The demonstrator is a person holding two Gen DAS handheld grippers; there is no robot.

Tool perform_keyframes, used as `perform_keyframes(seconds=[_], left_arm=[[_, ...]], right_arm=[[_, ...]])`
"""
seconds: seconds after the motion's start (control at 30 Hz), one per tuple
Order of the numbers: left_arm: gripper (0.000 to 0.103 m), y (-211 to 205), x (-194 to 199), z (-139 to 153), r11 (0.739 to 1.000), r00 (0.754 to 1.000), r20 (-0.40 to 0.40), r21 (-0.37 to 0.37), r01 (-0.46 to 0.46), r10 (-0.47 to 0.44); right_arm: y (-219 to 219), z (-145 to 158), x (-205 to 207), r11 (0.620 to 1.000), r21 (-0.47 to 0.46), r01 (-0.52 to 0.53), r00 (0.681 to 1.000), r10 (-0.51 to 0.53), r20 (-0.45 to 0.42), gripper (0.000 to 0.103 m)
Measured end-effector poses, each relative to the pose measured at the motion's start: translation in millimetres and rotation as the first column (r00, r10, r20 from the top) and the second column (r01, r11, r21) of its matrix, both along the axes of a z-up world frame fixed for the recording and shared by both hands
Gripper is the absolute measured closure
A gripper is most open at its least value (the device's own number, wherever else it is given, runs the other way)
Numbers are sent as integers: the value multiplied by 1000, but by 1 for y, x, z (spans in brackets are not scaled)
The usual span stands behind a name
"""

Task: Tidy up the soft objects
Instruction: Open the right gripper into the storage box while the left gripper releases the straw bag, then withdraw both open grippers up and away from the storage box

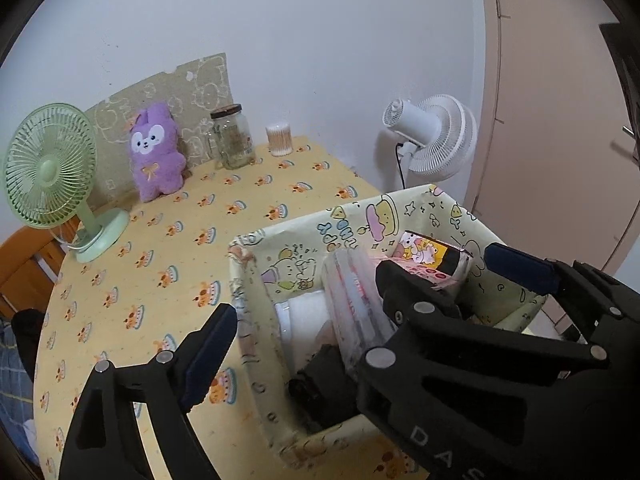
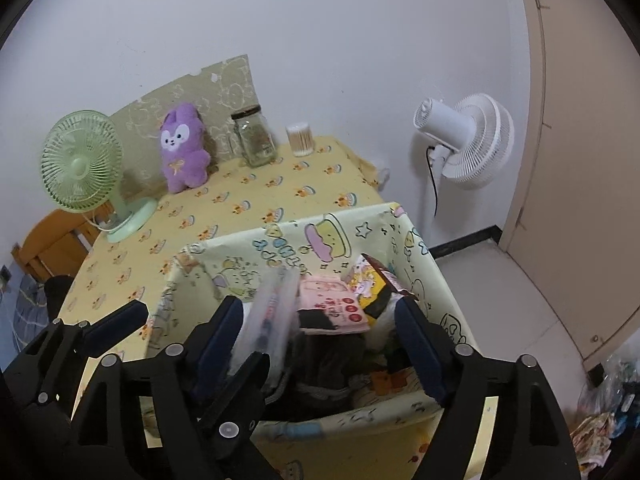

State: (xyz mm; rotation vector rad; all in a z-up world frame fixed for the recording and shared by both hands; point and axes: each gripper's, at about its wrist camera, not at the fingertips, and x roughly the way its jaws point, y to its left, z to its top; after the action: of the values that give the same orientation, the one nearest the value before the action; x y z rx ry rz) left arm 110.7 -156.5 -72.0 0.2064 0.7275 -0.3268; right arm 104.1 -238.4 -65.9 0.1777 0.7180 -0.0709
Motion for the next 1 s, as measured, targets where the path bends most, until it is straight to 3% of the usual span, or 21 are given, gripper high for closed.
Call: perform_keyframes(seconds=[0.37,0.77,1.0], left_arm=[[12,31,-21,21,999,998,55,-32,-30,31],[7,72,-41,44,992,986,122,-66,-104,112],[3,101,-57,67,986,971,185,-92,-139,154]], right_arm=[[30,22,-19,1000,-12,3,999,-3,38,20],[71,52,-37,995,-84,-43,993,52,109,19],[87,77,-51,996,-76,-42,980,56,188,8]])
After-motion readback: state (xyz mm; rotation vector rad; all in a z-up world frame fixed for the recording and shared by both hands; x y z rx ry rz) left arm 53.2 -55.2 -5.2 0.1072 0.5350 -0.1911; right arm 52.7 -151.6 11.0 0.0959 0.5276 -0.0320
